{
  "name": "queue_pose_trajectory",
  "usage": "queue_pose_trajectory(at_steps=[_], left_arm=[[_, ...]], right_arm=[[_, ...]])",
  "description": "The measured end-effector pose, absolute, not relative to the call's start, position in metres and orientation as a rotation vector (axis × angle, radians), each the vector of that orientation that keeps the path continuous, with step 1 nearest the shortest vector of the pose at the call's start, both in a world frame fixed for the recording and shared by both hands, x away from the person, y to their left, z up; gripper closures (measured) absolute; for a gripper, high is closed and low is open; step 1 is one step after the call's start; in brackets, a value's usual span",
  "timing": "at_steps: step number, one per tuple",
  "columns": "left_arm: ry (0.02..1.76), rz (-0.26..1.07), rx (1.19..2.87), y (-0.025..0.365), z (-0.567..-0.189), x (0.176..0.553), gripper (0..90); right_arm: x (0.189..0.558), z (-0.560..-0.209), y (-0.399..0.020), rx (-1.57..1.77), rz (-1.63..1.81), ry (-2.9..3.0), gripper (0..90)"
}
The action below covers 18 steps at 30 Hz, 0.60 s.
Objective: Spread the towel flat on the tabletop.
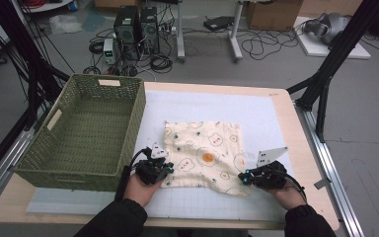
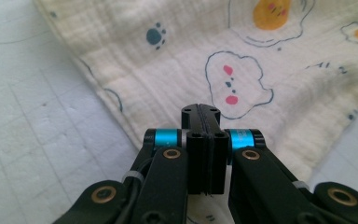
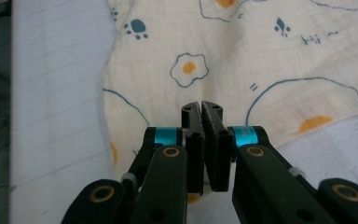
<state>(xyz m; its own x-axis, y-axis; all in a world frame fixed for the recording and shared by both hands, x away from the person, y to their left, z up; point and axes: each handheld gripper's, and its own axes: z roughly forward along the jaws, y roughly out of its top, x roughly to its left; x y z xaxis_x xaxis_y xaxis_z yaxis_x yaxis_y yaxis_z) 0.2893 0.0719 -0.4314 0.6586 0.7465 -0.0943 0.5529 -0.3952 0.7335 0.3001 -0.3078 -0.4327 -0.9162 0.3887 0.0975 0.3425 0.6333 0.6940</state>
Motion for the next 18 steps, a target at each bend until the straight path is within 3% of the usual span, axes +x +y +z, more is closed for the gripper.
queue_pose_trajectory(at_steps=[4,5,7,9,11,18], left_arm=[[0.97,0.302,2.096,0.072,-0.426,0.281,88.5],[0.964,0.304,2.09,0.072,-0.425,0.279,88.5],[0.956,0.322,2.076,0.071,-0.422,0.282,78.6],[0.971,0.333,2.061,0.07,-0.422,0.289,75.4],[0.984,0.339,2.046,0.07,-0.423,0.297,71.3],[1.069,0.387,2.002,0.064,-0.434,0.324,70.1]], right_arm=[[0.292,-0.429,-0.31,0.566,1.203,2.845,87.6],[0.29,-0.428,-0.31,0.548,1.215,2.857,84.0],[0.292,-0.424,-0.314,0.593,1.252,2.82,73.2],[0.299,-0.42,-0.316,0.639,1.279,2.777,70.3],[0.307,-0.418,-0.315,0.676,1.272,2.74,68.7],[0.345,-0.418,-0.313,0.817,1.185,2.625,67.2]])
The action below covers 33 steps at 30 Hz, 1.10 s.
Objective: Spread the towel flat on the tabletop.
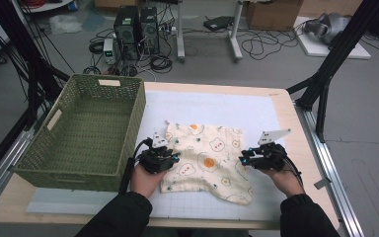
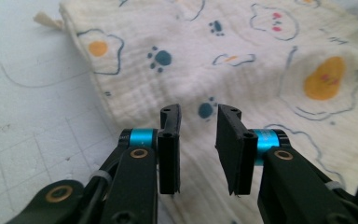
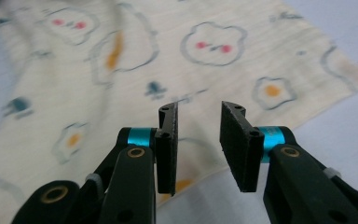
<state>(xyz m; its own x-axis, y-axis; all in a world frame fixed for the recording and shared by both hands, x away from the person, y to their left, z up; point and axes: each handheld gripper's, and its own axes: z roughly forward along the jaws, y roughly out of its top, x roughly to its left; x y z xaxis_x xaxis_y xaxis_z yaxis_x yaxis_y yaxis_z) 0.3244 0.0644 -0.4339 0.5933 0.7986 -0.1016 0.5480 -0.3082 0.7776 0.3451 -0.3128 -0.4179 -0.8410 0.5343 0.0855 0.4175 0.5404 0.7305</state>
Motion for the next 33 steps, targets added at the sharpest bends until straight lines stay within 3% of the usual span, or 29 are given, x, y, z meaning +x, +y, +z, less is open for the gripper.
queue_pose_trajectory(at_steps=[4,8,12,14,15,16,17,20,25,27,33], left_arm=[[1.09,0.4,2.005,0.063,-0.439,0.329,71.7],[1.104,0.429,2.039,0.061,-0.445,0.332,85.7],[1.104,0.44,2.038,0.061,-0.445,0.332,88.0],[1.108,0.44,2.034,0.061,-0.445,0.332,88.3],[1.116,0.442,2.026,0.061,-0.445,0.333,88.5],[1.116,0.442,2.026,0.061,-0.445,0.333,88.5],[1.127,0.445,2.013,0.061,-0.445,0.334,88.6],[1.136,0.446,1.995,0.062,-0.445,0.334,88.5],[1.15,0.448,1.954,0.065,-0.442,0.336,84.1],[1.146,0.441,1.951,0.066,-0.442,0.336,79.3],[1.115,0.427,1.967,0.064,-0.438,0.33,72.3]], right_arm=[[0.366,-0.42,-0.31,0.879,1.139,2.586,67.1],[0.394,-0.427,-0.302,0.936,1.083,2.532,66.3],[0.406,-0.431,-0.294,0.964,0.995,2.513,67.3],[0.414,-0.435,-0.289,0.971,0.952,2.522,73.5],[0.417,-0.436,-0.289,0.981,0.958,2.526,80.9],[0.417,-0.436,-0.289,0.981,0.958,2.526,80.9],[0.418,-0.436,-0.287,0.956,0.952,2.534,89.0],[0.419,-0.435,-0.288,0.949,0.941,2.537,89.6],[0.425,-0.426,-0.307,1.048,0.915,2.415,88.5],[0.426,-0.426,-0.312,1.085,0.938,2.384,74.5],[0.417,-0.42,-0.311,1.036,1.043,2.457,69.1]])
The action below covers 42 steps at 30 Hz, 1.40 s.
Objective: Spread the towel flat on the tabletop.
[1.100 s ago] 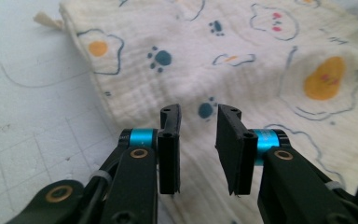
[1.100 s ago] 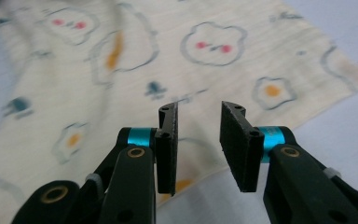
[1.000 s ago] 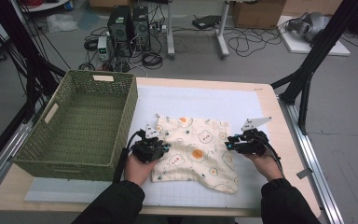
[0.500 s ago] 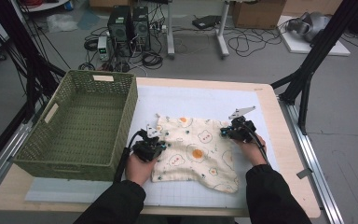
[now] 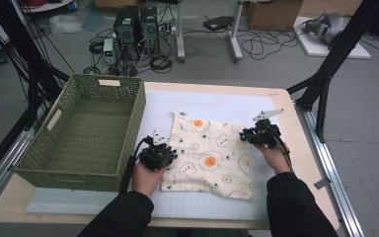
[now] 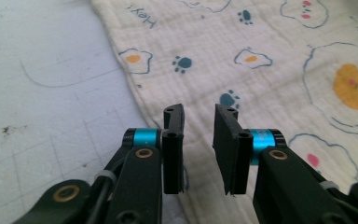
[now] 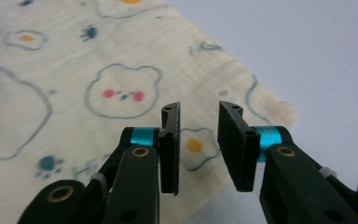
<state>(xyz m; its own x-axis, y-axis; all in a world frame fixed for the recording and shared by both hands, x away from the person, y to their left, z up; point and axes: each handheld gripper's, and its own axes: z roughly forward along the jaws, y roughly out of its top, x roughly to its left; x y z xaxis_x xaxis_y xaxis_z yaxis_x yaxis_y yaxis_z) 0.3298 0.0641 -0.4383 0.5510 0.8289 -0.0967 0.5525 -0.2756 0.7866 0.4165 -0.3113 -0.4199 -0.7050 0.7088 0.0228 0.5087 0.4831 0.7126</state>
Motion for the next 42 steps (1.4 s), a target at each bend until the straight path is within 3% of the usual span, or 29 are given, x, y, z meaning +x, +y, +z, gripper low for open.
queue_pose_trajectory(at_steps=[5,10,19,21,26,30,37,42], left_arm=[[1.071,0.422,1.981,0.064,-0.434,0.323,68.1],[1.038,0.425,2.014,0.065,-0.431,0.312,64.8],[0.982,0.403,2.078,0.065,-0.435,0.29,61.0],[0.964,0.404,2.107,0.064,-0.435,0.287,64.6],[0.953,0.362,2.135,0.062,-0.442,0.283,88.0],[0.949,0.373,2.14,0.063,-0.442,0.279,89.0],[0.939,0.358,2.134,0.068,-0.442,0.271,89.3],[0.93,0.357,2.097,0.07,-0.44,0.271,83.1]], right_arm=[[0.396,-0.416,-0.31,0.981,1.066,2.565,61.0],[0.363,-0.409,-0.311,0.882,1.145,2.586,60.5],[0.311,-0.428,-0.314,0.776,1.117,2.676,60.1],[0.306,-0.432,-0.315,0.772,1.102,2.696,62.5],[0.303,-0.437,-0.316,0.747,1.048,2.689,76.7],[0.306,-0.438,-0.32,0.753,1.067,2.676,86.0],[0.306,-0.438,-0.323,0.761,1.085,2.68,87.0],[0.303,-0.437,-0.326,0.808,1.185,2.628,76.0]])
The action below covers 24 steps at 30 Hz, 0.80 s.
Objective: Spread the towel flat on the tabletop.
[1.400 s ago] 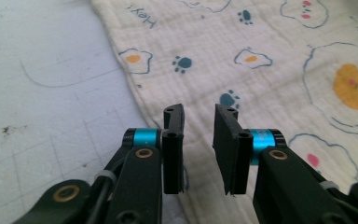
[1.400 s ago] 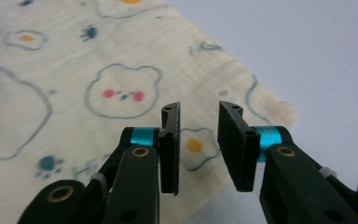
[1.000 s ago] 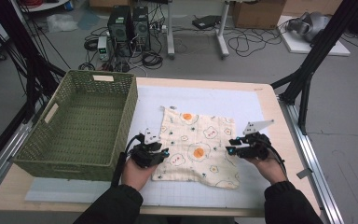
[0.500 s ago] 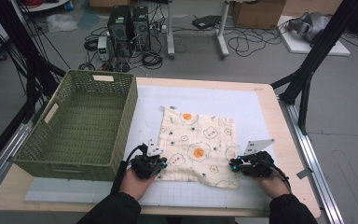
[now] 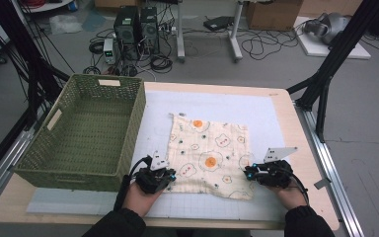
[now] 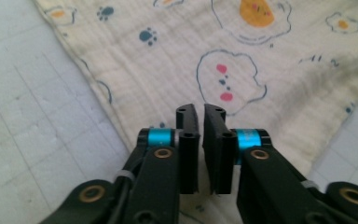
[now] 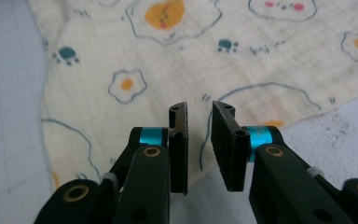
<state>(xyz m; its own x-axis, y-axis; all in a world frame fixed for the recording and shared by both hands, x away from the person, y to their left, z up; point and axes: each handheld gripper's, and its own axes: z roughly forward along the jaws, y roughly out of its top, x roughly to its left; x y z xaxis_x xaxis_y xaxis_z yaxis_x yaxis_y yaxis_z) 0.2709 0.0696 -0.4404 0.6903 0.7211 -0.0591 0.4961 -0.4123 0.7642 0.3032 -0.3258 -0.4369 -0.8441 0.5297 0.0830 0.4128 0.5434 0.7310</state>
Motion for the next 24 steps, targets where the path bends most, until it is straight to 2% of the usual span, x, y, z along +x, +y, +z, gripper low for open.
queue_pose_trajectory(at_steps=[9,14,24], left_arm=[[0.902,0.34,2.033,0.067,-0.433,0.29,70.6],[0.897,0.319,2.016,0.061,-0.431,0.297,67.1],[0.883,0.322,1.979,0.048,-0.427,0.308,62.8]], right_arm=[[0.308,-0.431,-0.328,0.861,1.31,2.558,62.4],[0.31,-0.43,-0.325,0.859,1.321,2.553,55.1],[0.319,-0.427,-0.324,0.892,1.356,2.526,48.0]])
